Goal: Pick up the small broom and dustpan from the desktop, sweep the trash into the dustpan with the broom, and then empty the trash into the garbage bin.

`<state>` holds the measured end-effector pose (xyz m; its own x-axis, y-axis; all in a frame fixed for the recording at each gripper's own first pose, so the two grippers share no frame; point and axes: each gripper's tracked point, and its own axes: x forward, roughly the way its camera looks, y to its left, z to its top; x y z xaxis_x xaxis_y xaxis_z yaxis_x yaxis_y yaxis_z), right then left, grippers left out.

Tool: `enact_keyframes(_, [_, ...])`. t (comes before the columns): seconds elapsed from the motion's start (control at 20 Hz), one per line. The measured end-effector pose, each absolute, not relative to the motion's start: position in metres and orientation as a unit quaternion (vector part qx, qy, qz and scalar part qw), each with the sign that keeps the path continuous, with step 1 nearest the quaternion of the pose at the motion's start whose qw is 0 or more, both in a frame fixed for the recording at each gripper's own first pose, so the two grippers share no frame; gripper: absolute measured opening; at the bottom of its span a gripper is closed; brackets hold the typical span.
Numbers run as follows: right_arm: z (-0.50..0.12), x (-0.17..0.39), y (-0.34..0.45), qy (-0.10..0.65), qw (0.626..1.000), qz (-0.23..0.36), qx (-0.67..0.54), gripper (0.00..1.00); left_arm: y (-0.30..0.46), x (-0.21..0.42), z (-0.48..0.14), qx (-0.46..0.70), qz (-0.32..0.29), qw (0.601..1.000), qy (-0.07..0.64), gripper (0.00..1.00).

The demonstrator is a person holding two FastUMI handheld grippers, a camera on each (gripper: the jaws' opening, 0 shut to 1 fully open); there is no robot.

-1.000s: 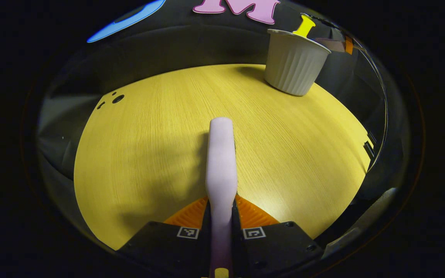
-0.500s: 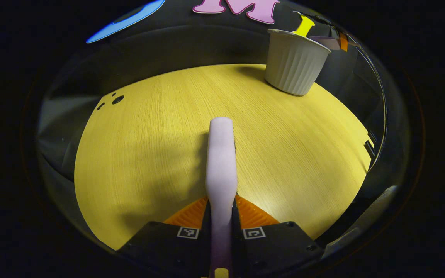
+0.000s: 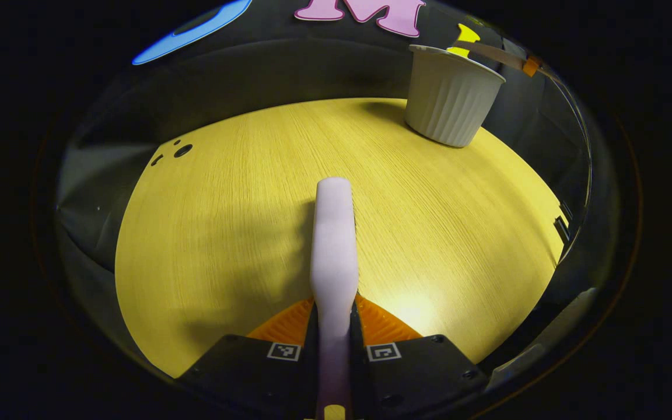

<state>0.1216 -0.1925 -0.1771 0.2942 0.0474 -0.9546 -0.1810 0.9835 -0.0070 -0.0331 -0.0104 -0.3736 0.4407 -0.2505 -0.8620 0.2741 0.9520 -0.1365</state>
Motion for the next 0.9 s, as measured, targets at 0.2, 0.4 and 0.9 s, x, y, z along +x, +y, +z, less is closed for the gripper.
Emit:
enact_keyframes(0.2, [-0.153, 0.081, -0.148, 0.555, 0.823, 0.114, -0.041, 0.36, -0.01, -0.032, -0.371, 0.007, -0.147, 0.85, 0.506, 0.27])
enact_keyframes(0.4, [-0.162, 0.033, -0.097, 0.546, 0.823, 0.148, -0.038, 0.35, -0.009, -0.032, -0.369, 0.011, -0.139, 0.853, 0.503, 0.27])
enact_keyframes(0.9, [-0.283, -0.074, 0.031, 0.589, 0.783, 0.198, -0.017, 0.36, 0.002, -0.035, -0.375, 0.011, -0.112, 0.854, 0.509, 0.27])
